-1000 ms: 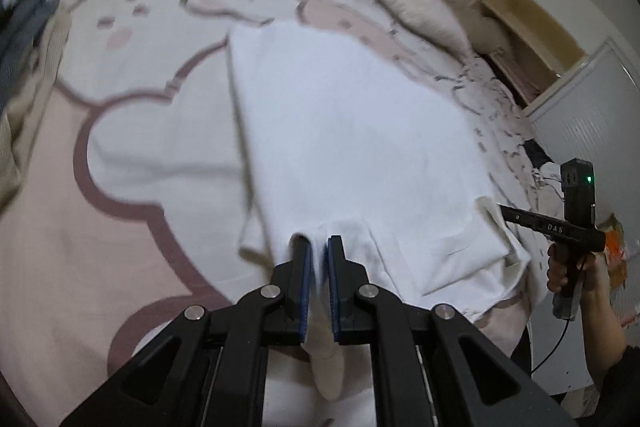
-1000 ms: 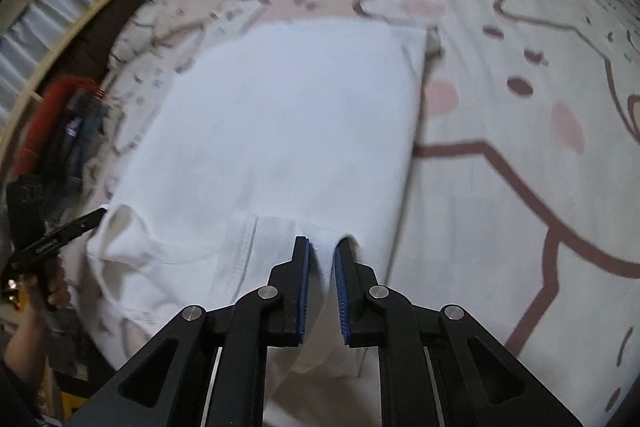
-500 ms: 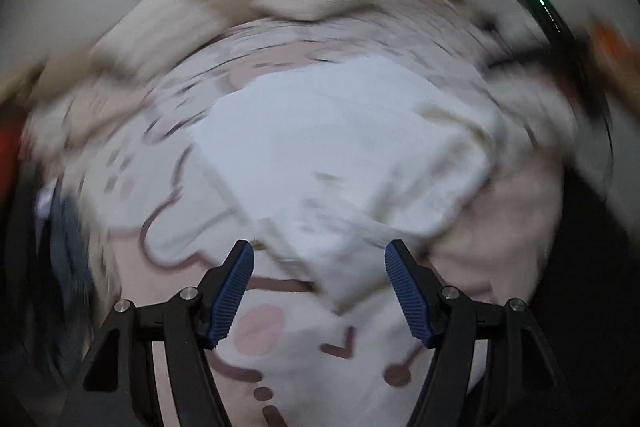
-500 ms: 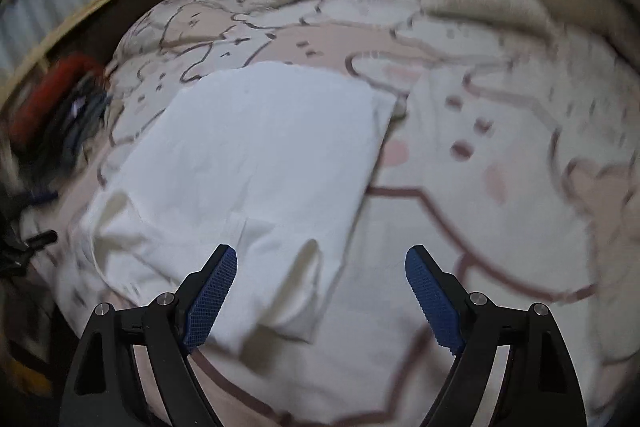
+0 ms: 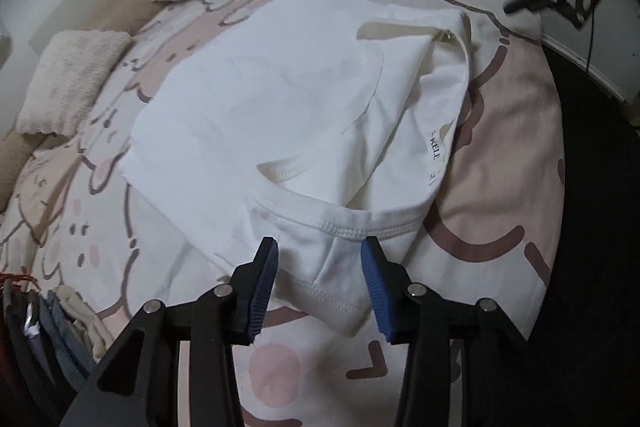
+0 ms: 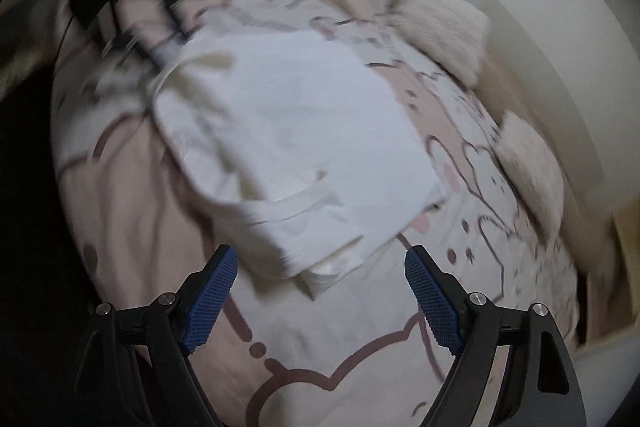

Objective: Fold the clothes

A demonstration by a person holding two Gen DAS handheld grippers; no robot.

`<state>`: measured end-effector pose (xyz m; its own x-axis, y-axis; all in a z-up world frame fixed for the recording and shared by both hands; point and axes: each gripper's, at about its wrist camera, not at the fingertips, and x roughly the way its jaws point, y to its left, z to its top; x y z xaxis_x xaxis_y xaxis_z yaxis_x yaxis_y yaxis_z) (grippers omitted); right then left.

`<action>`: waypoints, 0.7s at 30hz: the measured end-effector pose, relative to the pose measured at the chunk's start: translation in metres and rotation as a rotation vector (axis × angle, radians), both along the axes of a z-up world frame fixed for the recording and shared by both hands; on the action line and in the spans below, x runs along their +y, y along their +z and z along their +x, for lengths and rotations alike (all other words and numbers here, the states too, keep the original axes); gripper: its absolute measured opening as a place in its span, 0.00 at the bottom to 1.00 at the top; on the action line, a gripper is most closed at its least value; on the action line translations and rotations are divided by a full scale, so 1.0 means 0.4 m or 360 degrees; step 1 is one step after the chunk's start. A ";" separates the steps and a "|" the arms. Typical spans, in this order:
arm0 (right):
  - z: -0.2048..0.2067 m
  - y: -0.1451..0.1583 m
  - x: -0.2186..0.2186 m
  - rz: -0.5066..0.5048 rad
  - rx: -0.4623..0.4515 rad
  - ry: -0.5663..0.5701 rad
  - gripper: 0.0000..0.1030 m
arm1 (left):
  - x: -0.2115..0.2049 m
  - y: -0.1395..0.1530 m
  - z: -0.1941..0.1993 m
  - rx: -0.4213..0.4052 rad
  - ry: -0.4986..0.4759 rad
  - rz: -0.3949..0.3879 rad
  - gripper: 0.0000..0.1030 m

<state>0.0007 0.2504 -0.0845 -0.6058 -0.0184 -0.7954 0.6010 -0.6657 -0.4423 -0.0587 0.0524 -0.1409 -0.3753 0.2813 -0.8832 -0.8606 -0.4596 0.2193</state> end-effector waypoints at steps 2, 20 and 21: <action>-0.020 -0.021 -0.009 0.0005 -0.0074 0.0036 0.73 | 0.004 -0.009 -0.008 -0.0041 -0.0015 -0.0003 0.41; -0.081 -0.037 -0.016 -0.0198 -0.0379 -0.0067 0.08 | -0.047 0.041 0.024 -0.0283 0.0141 0.0378 0.08; -0.068 -0.017 -0.017 -0.0236 -0.0359 -0.0089 0.08 | -0.044 0.045 0.036 -0.0261 0.0128 0.0360 0.08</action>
